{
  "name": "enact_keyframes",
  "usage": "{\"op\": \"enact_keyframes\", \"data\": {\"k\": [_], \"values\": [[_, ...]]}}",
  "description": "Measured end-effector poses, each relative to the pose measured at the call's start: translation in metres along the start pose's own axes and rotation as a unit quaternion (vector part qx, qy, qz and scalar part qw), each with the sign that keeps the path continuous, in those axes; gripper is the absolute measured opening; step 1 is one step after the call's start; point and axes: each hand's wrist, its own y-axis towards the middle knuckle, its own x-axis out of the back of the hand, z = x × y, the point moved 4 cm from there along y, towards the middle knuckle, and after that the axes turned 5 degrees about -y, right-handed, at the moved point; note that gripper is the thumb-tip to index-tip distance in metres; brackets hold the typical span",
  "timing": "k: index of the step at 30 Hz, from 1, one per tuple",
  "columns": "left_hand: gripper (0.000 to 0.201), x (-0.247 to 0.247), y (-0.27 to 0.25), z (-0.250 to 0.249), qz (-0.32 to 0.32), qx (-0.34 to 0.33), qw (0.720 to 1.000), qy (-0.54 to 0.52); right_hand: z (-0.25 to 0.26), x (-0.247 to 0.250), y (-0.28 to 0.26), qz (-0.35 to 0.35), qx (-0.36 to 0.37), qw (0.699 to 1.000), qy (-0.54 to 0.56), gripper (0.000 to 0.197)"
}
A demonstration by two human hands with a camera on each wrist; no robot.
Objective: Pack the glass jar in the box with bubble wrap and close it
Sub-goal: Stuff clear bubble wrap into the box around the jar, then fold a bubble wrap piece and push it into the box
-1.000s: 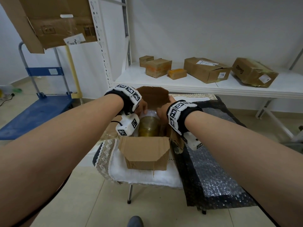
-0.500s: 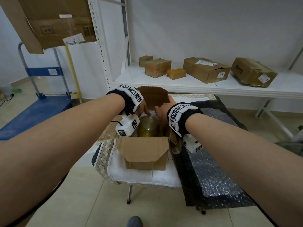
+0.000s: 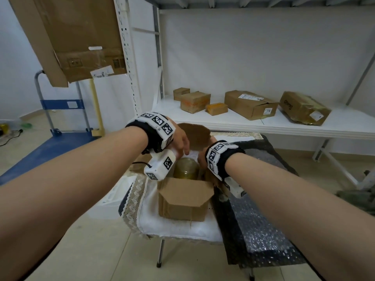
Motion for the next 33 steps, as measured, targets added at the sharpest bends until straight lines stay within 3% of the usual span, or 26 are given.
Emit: {"op": "enact_keyframes", "data": {"k": [7, 11, 14, 16, 23, 28, 33], "values": [[0.048, -0.002, -0.038, -0.001, -0.032, 0.009, 0.999, 0.023, 0.009, 0.038, -0.012, -0.026, -0.022, 0.990, 0.134, 0.037], [0.041, 0.008, -0.055, -0.019, -0.103, -0.005, 0.995, -0.017, 0.001, 0.057, -0.038, -0.064, -0.033, 0.972, 0.223, 0.038], [0.030, 0.006, -0.063, -0.044, -0.147, -0.049, 0.982, -0.110, -0.018, 0.066, -0.063, -0.150, -0.051, 0.939, 0.305, 0.035], [0.021, -0.001, -0.065, -0.064, -0.147, -0.082, 0.969, -0.179, -0.036, 0.063, -0.082, -0.201, -0.074, 0.900, 0.380, 0.026], [0.020, -0.040, -0.062, -0.137, -0.147, -0.135, 0.945, -0.258, -0.088, 0.003, -0.135, -0.240, -0.159, 0.779, 0.557, 0.019], [0.019, -0.077, -0.048, -0.184, -0.111, -0.167, 0.945, -0.259, -0.100, -0.060, -0.160, -0.201, -0.220, 0.766, 0.570, 0.019], [0.016, -0.117, -0.023, -0.213, -0.059, -0.168, 0.954, -0.242, -0.113, -0.125, -0.155, -0.188, -0.268, 0.715, 0.617, 0.018]]}}
